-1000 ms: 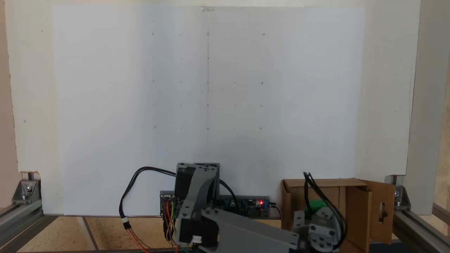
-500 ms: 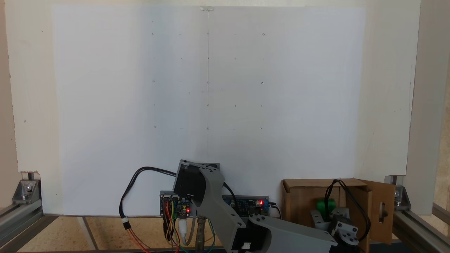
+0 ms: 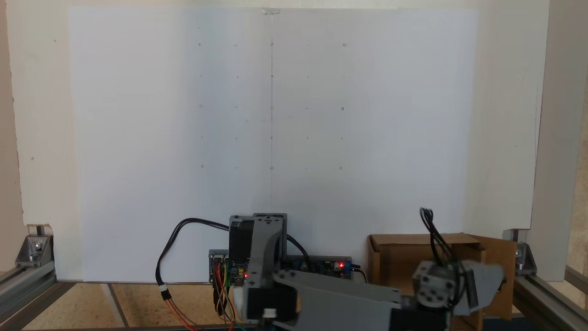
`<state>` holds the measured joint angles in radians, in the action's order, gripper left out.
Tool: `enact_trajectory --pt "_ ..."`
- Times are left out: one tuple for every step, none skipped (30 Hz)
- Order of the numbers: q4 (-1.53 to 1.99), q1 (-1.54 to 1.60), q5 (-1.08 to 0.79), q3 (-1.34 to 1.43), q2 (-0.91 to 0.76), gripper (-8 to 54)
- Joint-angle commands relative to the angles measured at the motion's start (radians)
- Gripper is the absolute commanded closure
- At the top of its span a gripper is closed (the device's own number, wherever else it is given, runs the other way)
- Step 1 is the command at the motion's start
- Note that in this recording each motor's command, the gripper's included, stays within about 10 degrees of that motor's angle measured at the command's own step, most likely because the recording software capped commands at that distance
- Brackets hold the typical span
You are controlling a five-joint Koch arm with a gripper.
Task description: Grasp a green dice and put it in the bin.
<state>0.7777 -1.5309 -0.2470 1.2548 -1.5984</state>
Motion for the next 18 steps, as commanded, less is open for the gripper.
enact_trajectory --pt "-0.012 0.161 0.137 -0.058 -0.127 1.7" --pt "-0.012 0.230 0.150 -0.057 -0.153 1.7" --pt "-0.012 0.305 0.158 -0.057 -0.173 1.6" --pt "-0.012 0.377 0.172 -0.057 -0.193 1.6" --pt "-0.012 0.448 0.192 -0.055 -0.210 1.6" --pt "-0.011 0.520 0.202 -0.054 -0.221 1.6" --pt "-0.011 0.595 0.204 -0.049 -0.239 1.5" --pt "-0.011 0.667 0.204 -0.038 -0.252 1.5" --pt "-0.012 0.738 0.204 -0.023 -0.264 1.5" --pt "-0.012 0.811 0.204 -0.003 -0.275 1.4" --pt "-0.012 0.883 0.204 0.020 -0.293 1.5" --pt "-0.014 0.958 0.204 0.051 -0.304 1.4" --pt "-0.020 1.030 0.204 0.080 -0.319 1.4" --pt "-0.037 1.100 0.206 0.118 -0.337 1.4" --pt "-0.064 1.173 0.207 0.166 -0.353 1.4" --pt "-0.112 1.245 0.207 0.222 -0.376 1.4" --pt "-0.179 1.316 0.207 0.291 -0.397 1.4" --pt "-0.219 1.388 0.207 0.368 -0.422 1.5"
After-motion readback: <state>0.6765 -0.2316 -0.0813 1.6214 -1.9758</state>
